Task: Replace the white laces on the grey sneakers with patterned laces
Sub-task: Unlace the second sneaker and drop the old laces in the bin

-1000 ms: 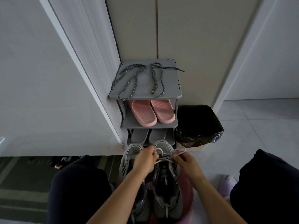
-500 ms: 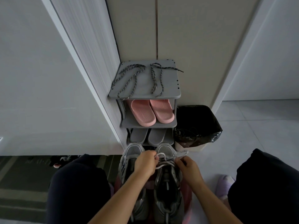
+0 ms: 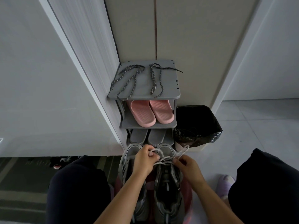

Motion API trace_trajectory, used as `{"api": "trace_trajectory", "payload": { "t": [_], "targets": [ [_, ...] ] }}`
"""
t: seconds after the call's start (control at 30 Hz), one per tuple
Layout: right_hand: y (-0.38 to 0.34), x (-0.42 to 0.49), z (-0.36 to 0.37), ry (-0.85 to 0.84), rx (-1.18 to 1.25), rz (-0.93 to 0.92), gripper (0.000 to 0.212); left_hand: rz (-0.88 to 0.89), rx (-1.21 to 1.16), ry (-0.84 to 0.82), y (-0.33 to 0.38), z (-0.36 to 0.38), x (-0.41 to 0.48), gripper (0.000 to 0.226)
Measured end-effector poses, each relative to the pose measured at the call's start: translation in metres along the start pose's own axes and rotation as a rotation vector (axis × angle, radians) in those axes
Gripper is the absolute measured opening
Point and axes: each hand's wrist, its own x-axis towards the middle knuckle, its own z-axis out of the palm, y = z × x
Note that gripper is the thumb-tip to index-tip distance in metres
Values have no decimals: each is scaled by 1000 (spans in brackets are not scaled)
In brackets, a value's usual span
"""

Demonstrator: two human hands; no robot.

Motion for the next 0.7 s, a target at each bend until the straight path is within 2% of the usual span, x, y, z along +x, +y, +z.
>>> {"api": "trace_trajectory", "payload": {
  "t": [0.07,0.2,0.33,0.53,0.7],
  "targets": [
    [1,0,-2,-5,24,17,6,-39,-78,-12,2,0,-1,23],
    [1,-3,1,9,-2,20,13,-15,163,-55,-1,3,-1,14],
    [3,-3,-1,13,-28,13,21,-3,201,-50,2,-1,1,16],
    [3,-1,-3,34,-74,17,30,-108,-93,119,6,-56,16,16],
    [4,1,-3,4,-53,30,24,-126,-253,-24,16,-26,5,12]
  ]
}}
